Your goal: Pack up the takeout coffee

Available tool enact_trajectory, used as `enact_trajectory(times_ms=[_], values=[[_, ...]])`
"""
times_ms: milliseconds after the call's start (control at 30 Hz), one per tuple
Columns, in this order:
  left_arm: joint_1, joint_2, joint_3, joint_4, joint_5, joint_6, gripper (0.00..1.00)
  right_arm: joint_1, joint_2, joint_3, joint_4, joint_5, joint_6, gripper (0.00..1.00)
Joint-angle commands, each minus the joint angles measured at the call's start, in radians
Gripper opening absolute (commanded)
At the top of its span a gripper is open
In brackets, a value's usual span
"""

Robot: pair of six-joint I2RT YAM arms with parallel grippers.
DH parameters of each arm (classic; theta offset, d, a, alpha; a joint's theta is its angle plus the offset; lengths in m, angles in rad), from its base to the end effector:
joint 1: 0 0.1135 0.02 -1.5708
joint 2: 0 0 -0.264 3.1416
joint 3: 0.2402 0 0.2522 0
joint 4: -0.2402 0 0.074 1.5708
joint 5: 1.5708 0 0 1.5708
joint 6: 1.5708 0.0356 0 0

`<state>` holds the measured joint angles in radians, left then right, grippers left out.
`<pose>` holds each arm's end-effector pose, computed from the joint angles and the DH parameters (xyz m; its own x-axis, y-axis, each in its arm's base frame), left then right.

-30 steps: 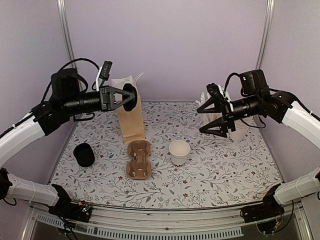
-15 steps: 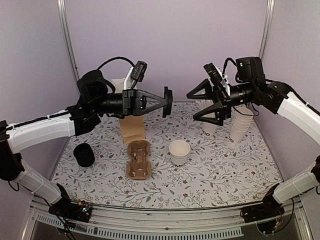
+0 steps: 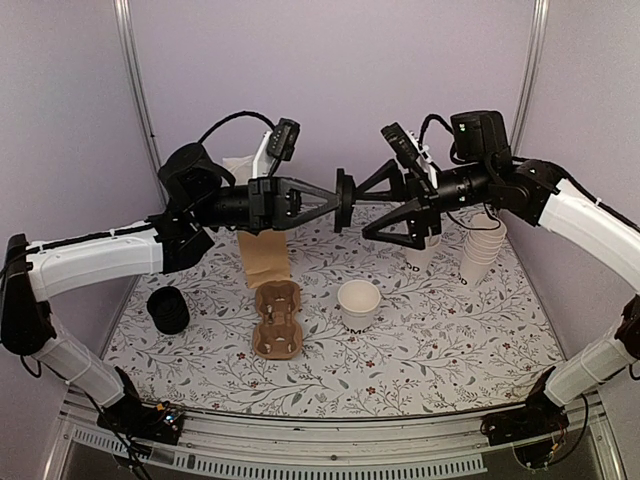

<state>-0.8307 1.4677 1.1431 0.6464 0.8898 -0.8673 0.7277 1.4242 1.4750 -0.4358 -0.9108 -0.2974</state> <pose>0.2059 -0.2665 0.3853 -0.5956 -0.0598 -0.8011 0.7849 -0.2555 -0.5645 0.2142 0.2284 0.4110 0.0116 -0.2303 -0.9731 -0.9948 -0.1011 0.0121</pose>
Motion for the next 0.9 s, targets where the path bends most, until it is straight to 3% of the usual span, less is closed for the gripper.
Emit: enact_trajectory(times_ms=[0, 867], values=[[-0.014, 0.005, 0.011, 0.049, 0.004, -0.006, 0.00, 0.015, -0.005, 0.036, 0.045, 0.024, 0.054, 0.99], [-0.025, 0.015, -0.024, 0.117, -0.081, 0.000, 0.00, 0.037, 0.047, 0.075, 0.146, 0.013, 0.274, 0.96]])
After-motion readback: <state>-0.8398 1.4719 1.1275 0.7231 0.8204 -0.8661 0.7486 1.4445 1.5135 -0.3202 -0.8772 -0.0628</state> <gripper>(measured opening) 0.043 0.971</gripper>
